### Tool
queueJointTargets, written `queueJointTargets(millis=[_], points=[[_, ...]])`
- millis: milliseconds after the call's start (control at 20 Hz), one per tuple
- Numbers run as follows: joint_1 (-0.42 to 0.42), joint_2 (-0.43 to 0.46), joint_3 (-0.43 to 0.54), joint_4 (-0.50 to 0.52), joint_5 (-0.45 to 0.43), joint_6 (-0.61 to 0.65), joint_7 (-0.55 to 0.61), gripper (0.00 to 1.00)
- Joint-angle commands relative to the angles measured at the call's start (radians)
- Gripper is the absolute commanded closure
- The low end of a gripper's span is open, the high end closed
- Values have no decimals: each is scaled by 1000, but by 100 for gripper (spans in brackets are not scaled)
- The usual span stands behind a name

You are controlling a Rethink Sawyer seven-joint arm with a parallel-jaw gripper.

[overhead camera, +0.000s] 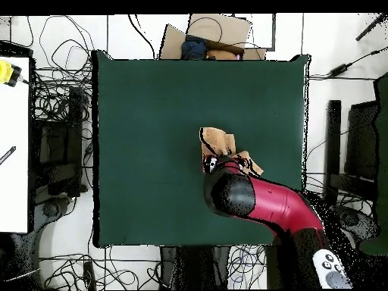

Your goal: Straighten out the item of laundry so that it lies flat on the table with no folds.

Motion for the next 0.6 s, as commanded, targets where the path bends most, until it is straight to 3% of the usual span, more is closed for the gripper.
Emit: queueJointTargets(millis=[50, 600], points=[[-16, -9, 11, 10, 31, 116, 118, 100], [2, 29, -1, -4, 17, 80, 137, 100]])
